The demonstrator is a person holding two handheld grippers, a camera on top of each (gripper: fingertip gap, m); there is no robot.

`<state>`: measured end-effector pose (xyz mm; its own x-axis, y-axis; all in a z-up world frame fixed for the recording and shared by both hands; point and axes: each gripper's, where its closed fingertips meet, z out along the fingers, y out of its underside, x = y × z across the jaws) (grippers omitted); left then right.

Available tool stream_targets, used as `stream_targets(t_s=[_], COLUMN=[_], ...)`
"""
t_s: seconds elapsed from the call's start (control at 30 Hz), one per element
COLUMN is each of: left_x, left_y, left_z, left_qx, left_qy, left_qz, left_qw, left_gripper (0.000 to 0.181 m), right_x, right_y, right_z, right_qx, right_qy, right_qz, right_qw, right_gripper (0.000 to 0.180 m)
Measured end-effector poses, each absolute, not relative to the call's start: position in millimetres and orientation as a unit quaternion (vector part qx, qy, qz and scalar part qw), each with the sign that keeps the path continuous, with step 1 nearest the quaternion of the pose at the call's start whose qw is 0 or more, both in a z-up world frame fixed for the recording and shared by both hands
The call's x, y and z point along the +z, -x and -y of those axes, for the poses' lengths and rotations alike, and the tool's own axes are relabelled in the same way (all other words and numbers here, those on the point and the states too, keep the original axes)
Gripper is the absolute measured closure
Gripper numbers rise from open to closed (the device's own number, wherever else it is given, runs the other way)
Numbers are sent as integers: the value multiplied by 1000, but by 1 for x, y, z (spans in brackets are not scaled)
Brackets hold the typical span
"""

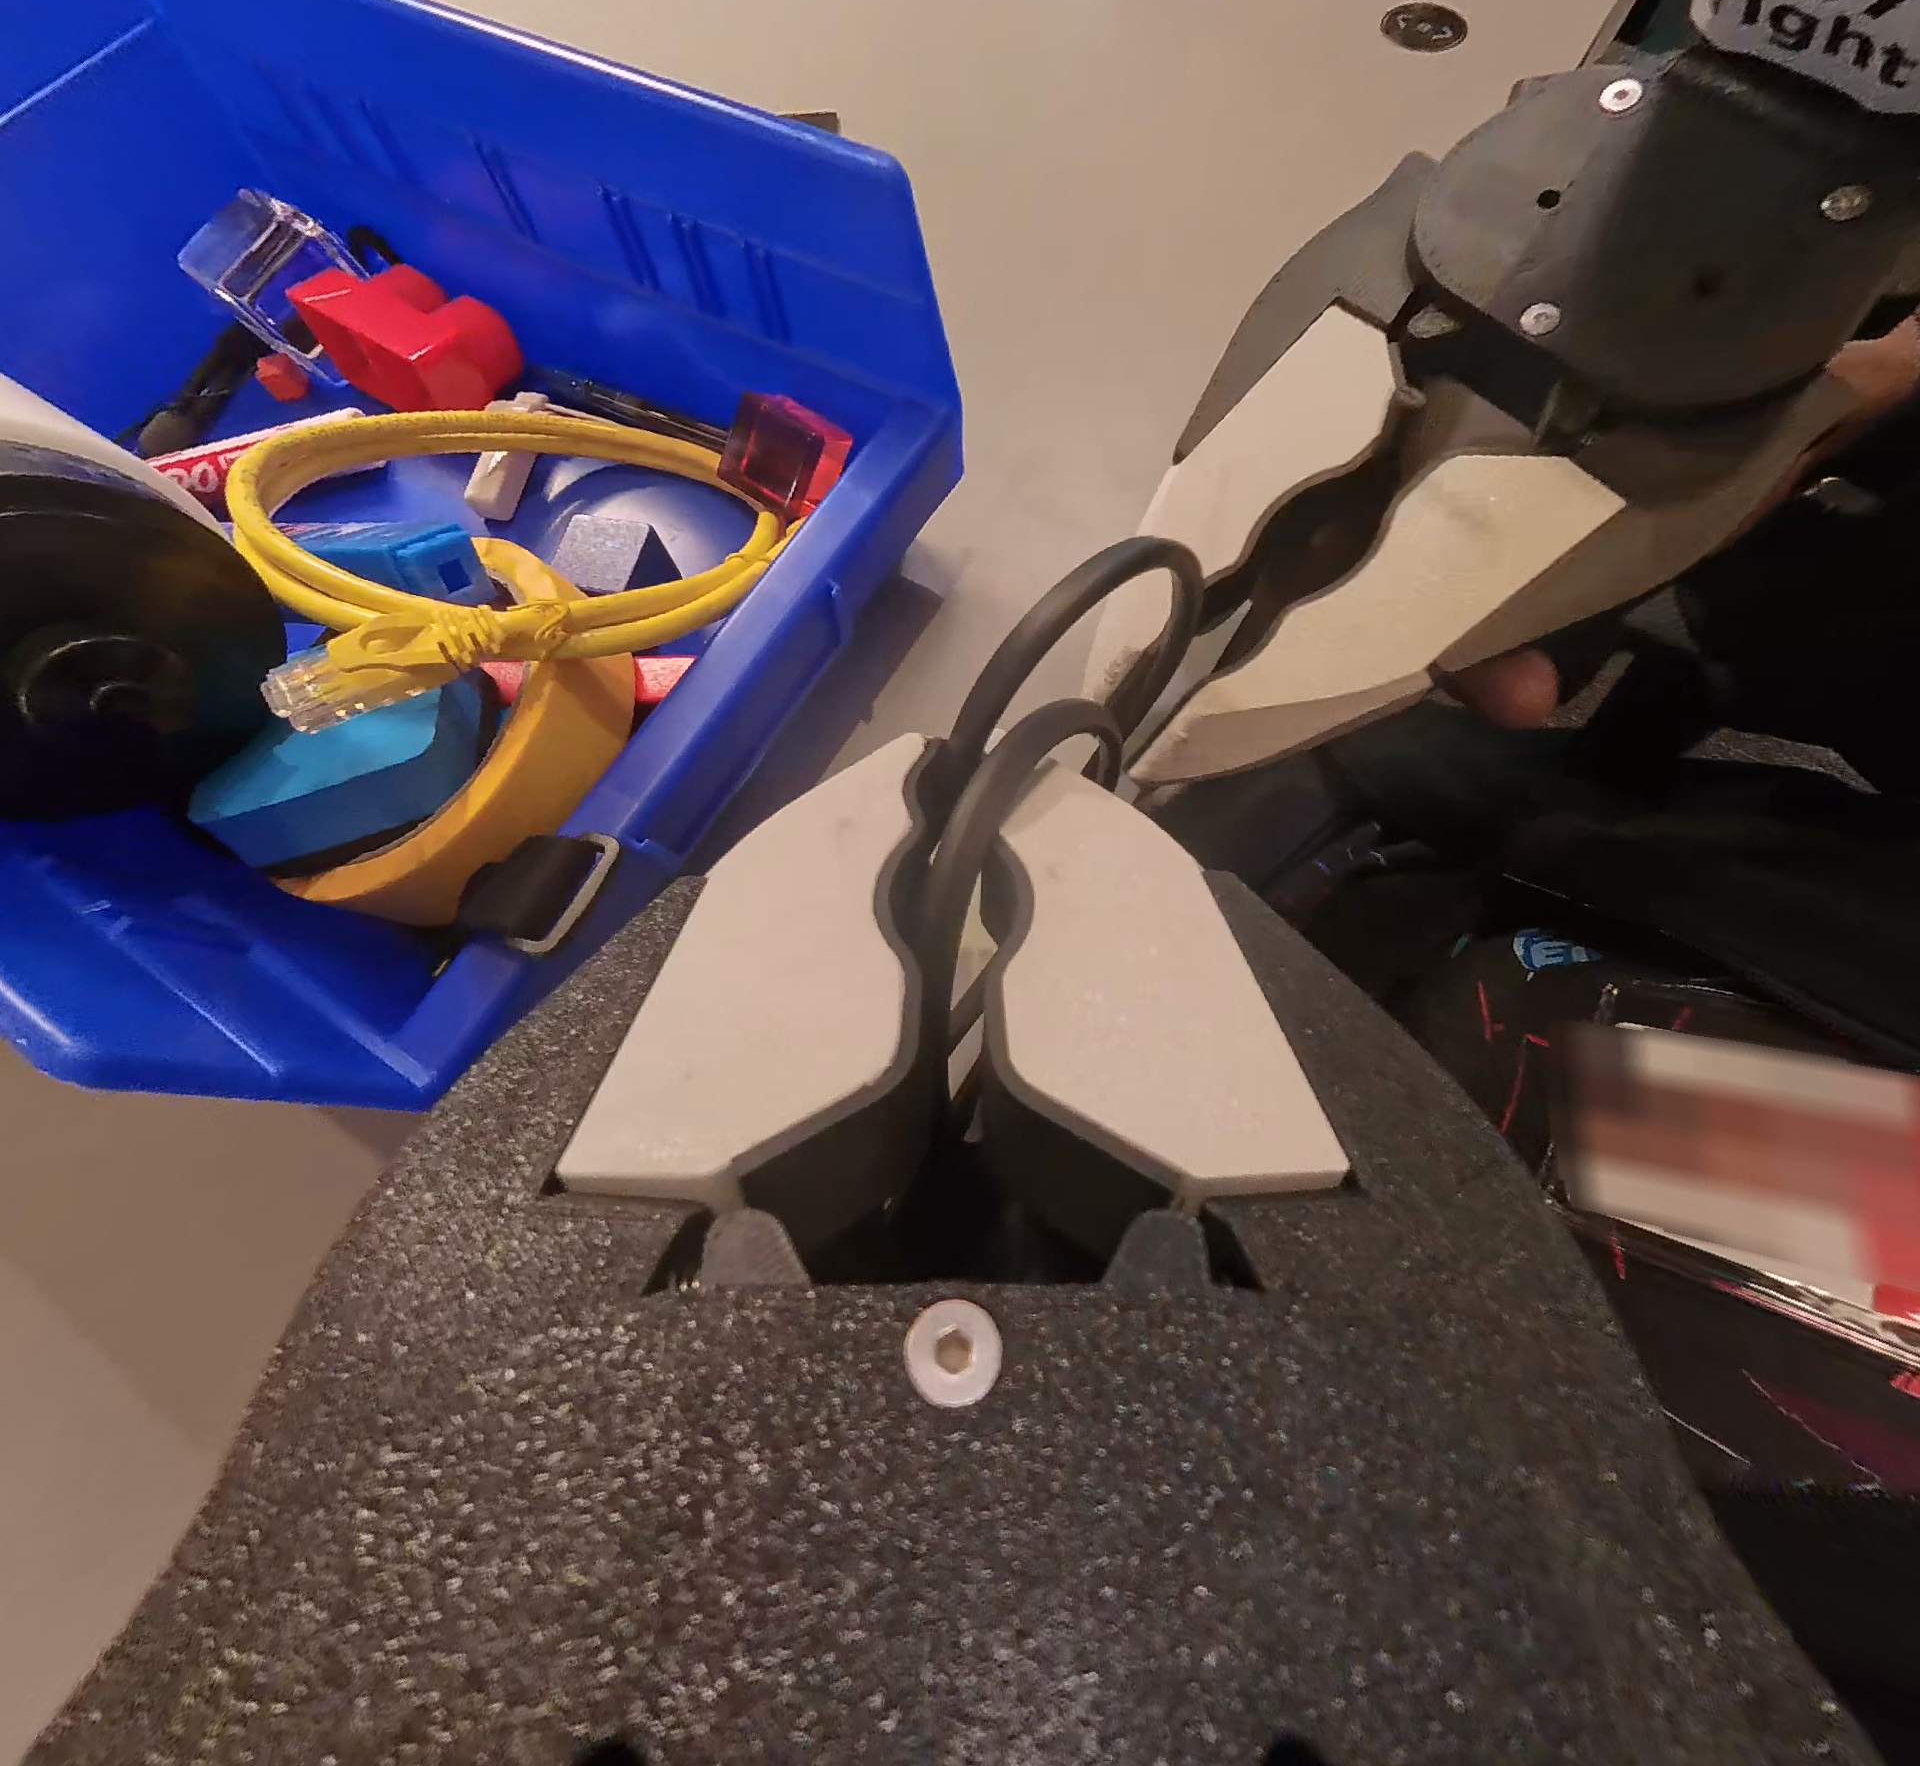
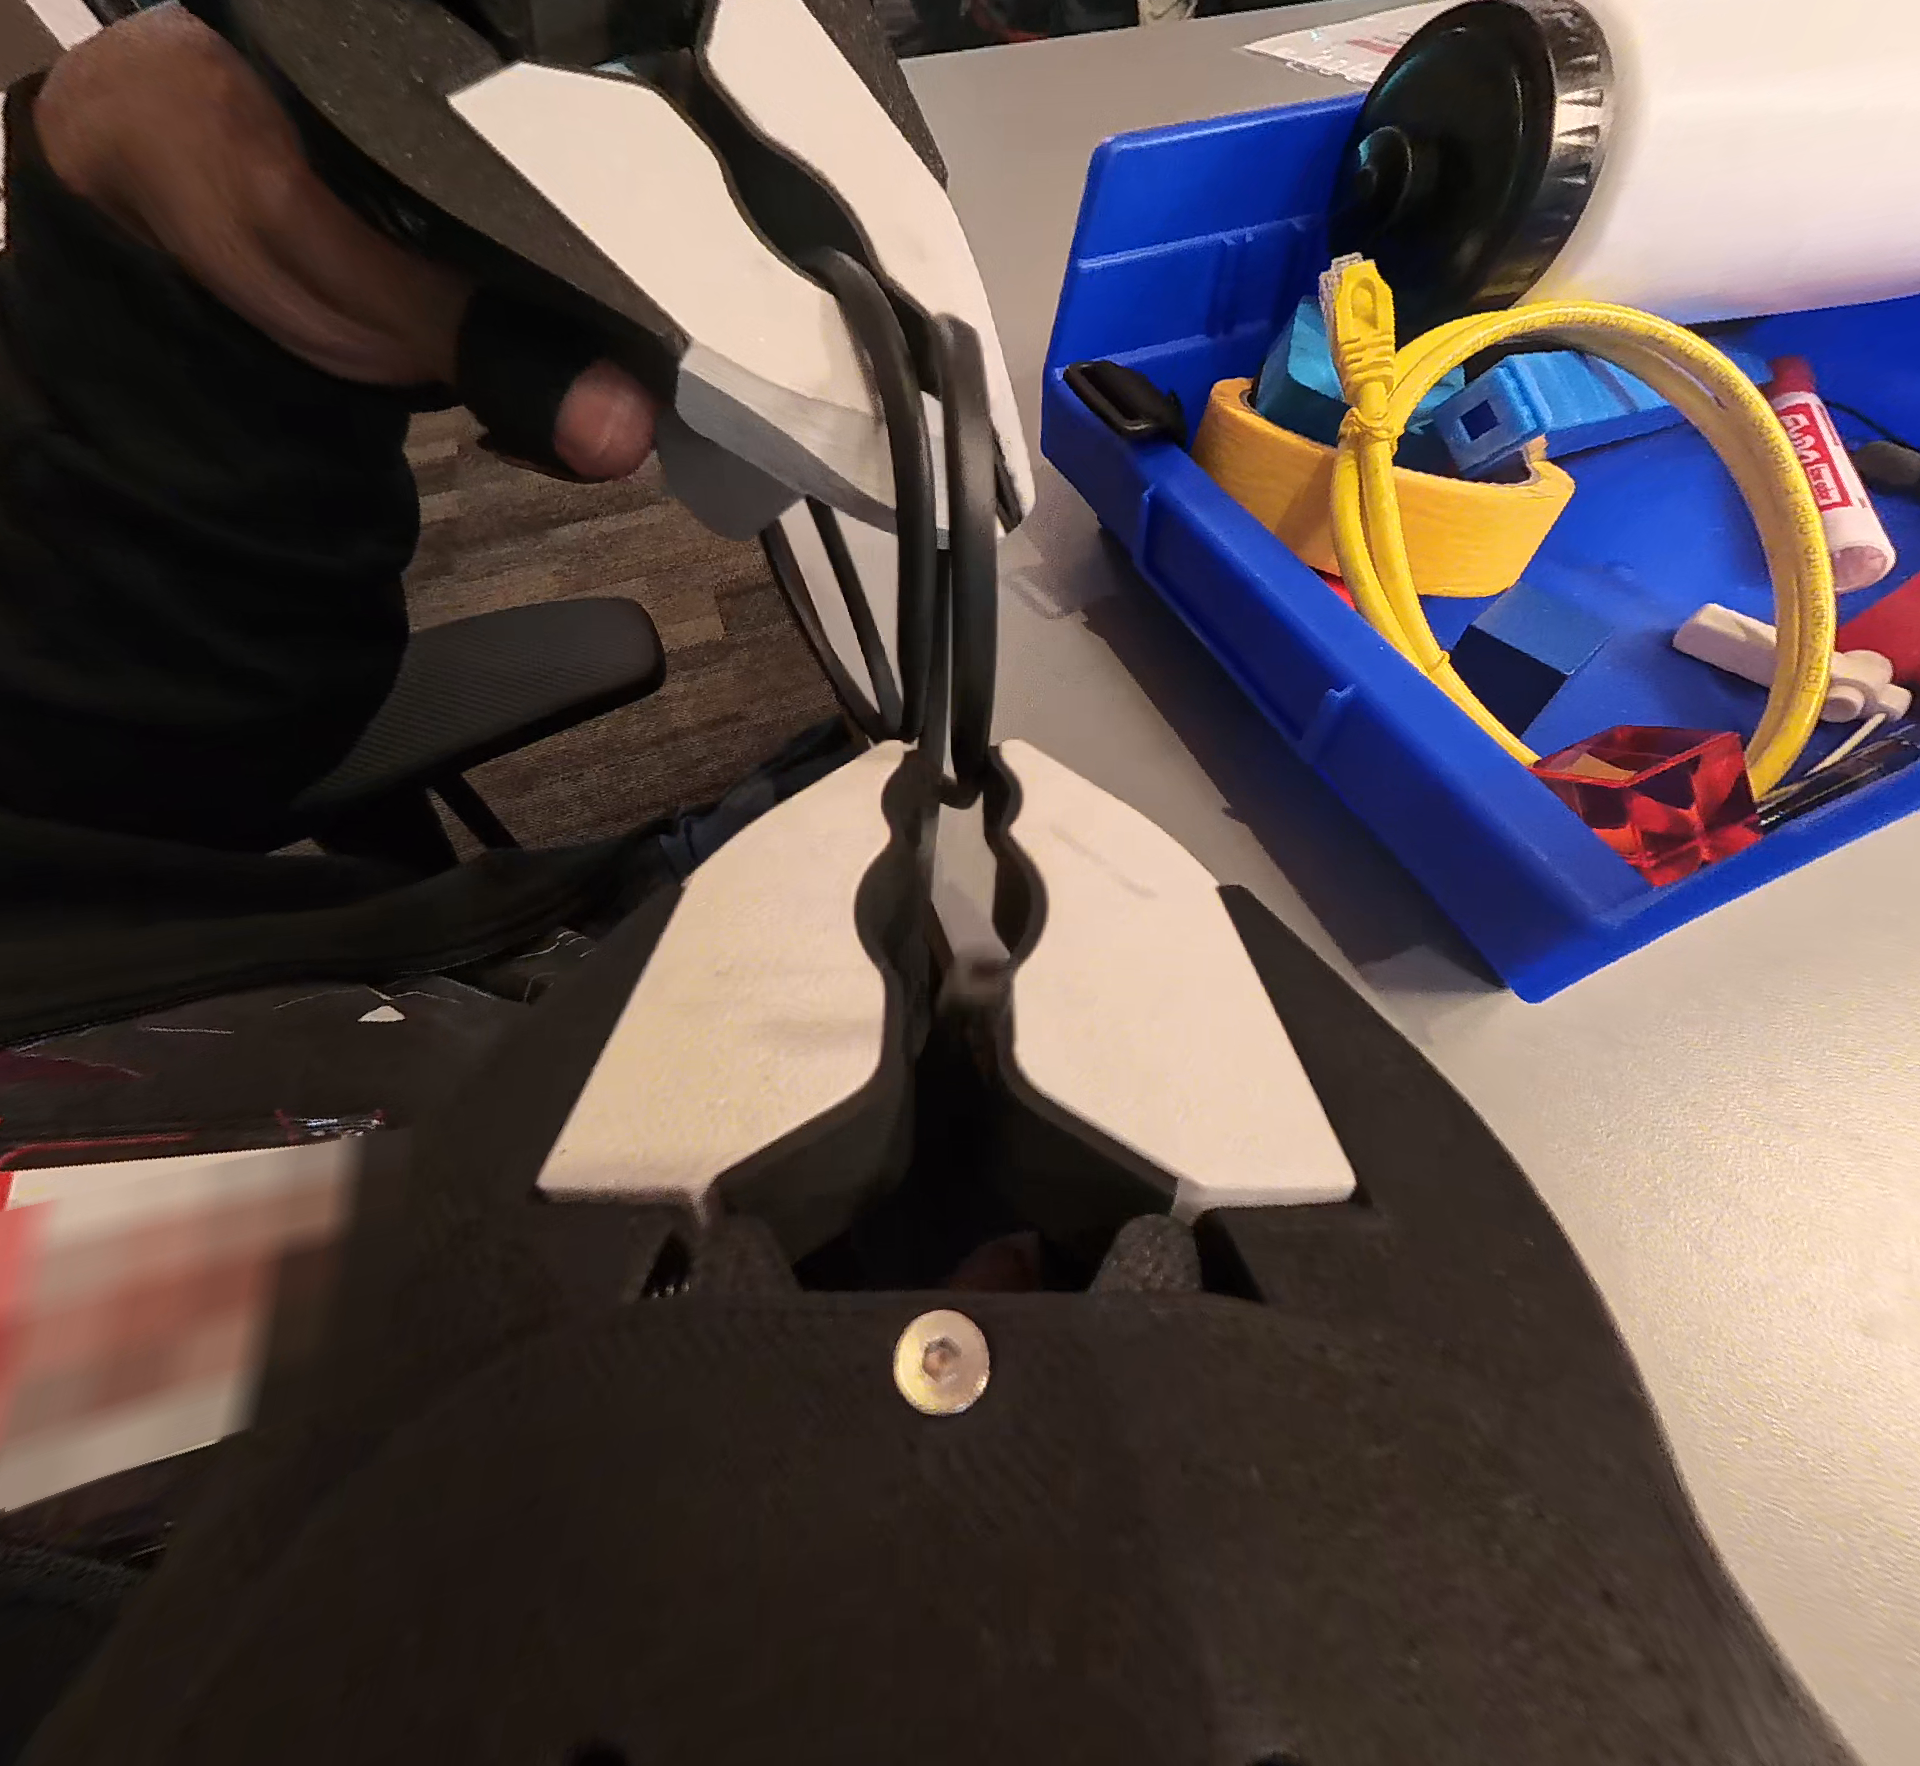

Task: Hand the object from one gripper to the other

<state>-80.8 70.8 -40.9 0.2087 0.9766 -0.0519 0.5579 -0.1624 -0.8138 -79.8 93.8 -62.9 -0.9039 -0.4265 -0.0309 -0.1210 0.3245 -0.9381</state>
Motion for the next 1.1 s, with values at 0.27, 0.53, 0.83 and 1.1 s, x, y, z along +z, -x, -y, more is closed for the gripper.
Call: stream_targets(t_s=[0.27, 0.53, 0.83, 1.1], left_x=[-37, -7, -10, -16], left_y=[86, 78, 83, 89], left_z=[-61, -43, -64, -81], left_qx=[327, 353, 355, 354], left_qy=[674, 615, 649, 669], left_qz=[564, 573, 547, 537], left_qw=[347, 410, 391, 372], left_gripper=[176, 177, 177, 177], right_x=[-68, -26, -6, -18], right_y=[86, 119, 98, 88], right_z=[-95, -100, -91, -79], right_qx=[-549, -627, -680, -668], right_qy=[169, 111, 125, 133], right_qz=[-809, -764, -722, -730], right_qw=[126, 101, 37, -44], right_gripper=[154, 151, 127, 134])
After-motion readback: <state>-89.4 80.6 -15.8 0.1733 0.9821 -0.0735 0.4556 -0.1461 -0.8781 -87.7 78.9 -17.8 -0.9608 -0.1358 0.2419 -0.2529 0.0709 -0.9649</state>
